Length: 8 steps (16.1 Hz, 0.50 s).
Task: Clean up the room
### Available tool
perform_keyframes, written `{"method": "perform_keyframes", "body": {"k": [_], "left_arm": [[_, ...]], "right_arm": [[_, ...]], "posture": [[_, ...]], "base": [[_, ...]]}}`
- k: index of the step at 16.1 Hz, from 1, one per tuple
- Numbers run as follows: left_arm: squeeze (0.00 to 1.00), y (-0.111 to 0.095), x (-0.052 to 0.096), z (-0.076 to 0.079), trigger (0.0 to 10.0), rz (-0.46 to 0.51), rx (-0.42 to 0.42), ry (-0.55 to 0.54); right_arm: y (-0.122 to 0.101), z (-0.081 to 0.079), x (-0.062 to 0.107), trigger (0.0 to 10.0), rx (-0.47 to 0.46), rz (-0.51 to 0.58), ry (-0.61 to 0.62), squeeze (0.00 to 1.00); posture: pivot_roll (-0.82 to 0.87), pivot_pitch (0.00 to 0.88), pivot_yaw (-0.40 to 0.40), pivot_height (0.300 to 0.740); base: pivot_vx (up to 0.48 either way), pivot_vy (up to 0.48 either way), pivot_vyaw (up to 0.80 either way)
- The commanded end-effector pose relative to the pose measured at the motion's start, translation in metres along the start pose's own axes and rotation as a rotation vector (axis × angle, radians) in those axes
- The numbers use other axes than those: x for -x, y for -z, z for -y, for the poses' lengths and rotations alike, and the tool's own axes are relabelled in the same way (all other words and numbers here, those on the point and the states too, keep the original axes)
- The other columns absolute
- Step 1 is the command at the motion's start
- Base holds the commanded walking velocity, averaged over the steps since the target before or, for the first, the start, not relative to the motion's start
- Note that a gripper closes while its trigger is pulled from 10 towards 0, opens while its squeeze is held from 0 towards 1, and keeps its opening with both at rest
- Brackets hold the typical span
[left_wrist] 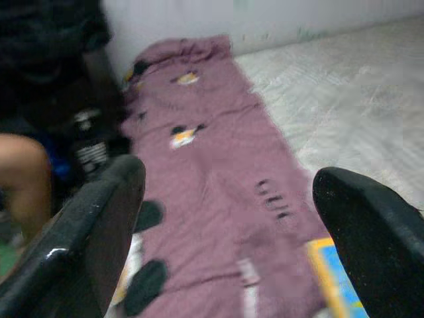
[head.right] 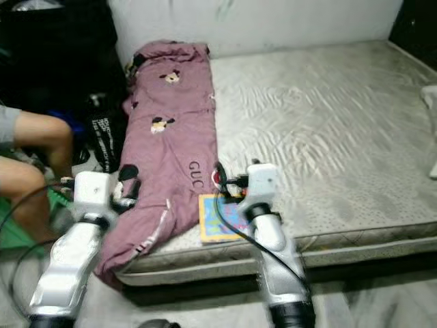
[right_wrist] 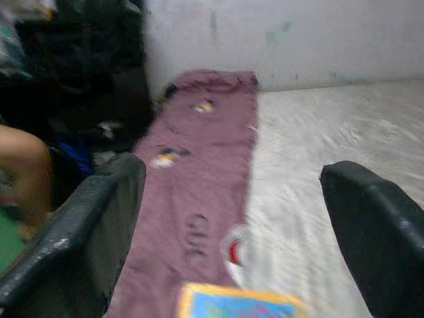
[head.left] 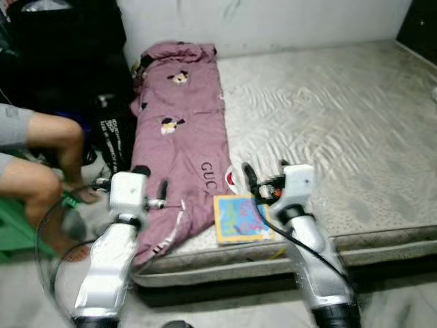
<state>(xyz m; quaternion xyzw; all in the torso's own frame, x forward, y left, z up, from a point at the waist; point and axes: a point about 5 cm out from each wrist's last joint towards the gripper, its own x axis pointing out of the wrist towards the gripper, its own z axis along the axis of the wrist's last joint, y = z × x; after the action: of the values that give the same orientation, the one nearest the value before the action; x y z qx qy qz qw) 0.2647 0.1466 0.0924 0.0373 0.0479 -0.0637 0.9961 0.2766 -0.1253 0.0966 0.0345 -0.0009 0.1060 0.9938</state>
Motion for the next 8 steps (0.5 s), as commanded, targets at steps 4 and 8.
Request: {"method": "perform_keyframes", "body": {"k": [4, 8], "left_arm": [[0.00, 0.009, 0.011, -0.008, 10.0, -0.028, 0.041, -0.115], [0.00, 0.013, 0.017, -0.016, 10.0, -0.034, 0.048, -0.171]], "right_arm": [[0.006, -0.010, -0.011, 10.0, 0.011, -0.035, -0.104, 0.00], [0.003, -0.021, -0.022, 10.0, 0.004, -0.024, -0.175, 0.00]], "posture": [[0.02, 0.000, -0.027, 0.740], [0.06, 0.000, -0.060, 0.740]], "base": [[0.000, 0.000, 0.00], [0.000, 0.000, 0.00]]}}
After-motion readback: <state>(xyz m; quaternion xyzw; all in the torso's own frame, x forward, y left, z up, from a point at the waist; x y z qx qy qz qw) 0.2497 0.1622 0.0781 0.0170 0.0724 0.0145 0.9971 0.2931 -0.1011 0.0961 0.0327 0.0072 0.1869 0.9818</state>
